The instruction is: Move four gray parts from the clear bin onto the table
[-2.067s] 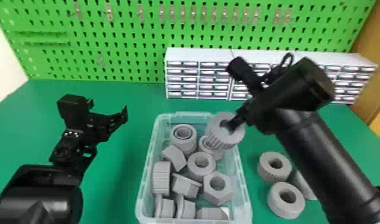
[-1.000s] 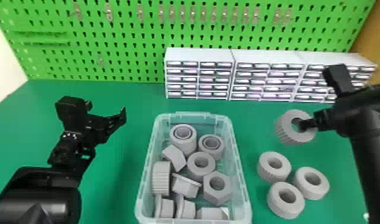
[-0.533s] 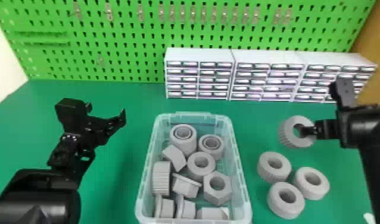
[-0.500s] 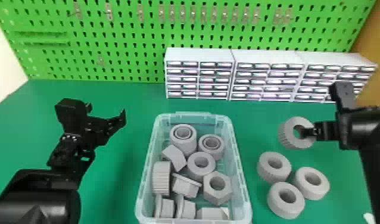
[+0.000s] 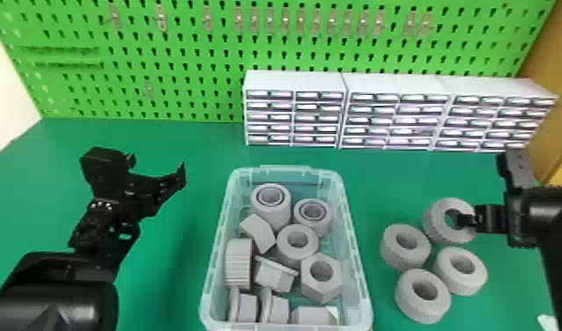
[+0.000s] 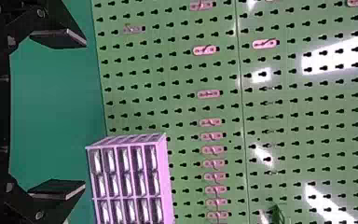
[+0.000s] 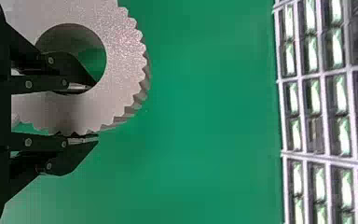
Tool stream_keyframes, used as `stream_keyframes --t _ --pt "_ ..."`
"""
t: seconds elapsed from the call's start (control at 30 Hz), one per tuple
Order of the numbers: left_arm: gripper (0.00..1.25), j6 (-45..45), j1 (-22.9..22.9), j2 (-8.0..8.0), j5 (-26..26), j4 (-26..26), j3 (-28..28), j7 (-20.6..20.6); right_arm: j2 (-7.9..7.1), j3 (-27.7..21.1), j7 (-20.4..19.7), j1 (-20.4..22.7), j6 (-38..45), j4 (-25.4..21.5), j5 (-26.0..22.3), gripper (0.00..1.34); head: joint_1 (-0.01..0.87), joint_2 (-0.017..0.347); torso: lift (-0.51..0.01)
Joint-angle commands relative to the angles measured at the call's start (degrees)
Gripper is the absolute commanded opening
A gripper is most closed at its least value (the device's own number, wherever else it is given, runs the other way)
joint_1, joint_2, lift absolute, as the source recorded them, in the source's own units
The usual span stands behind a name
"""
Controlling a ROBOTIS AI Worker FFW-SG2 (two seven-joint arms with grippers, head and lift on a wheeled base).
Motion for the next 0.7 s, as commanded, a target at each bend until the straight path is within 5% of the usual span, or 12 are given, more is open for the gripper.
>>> stream_keyframes --t 0.0,0.4,0.67 --pt "1.04 0.0 0.11 0.0 0.02 -0.08 0.12 0.0 -0.03 -0.95 -1.04 0.21 -0.47 0.86 -1.69 0.11 0.678 0.034 -0.05" --pt "1.04 0.0 0.02 0.0 0.11 -0.08 0.12 -0.08 -0.47 -0.07 -1.57 0.56 -0.82 1.56 -2.04 0.17 0.678 0.034 -0.05" --pt "1.04 0.0 0.11 0.0 0.19 -0.08 0.3 -0.08 -0.29 -0.25 -2.98 1.53 -1.96 1.56 -3.54 0.71 0.678 0.034 -0.05"
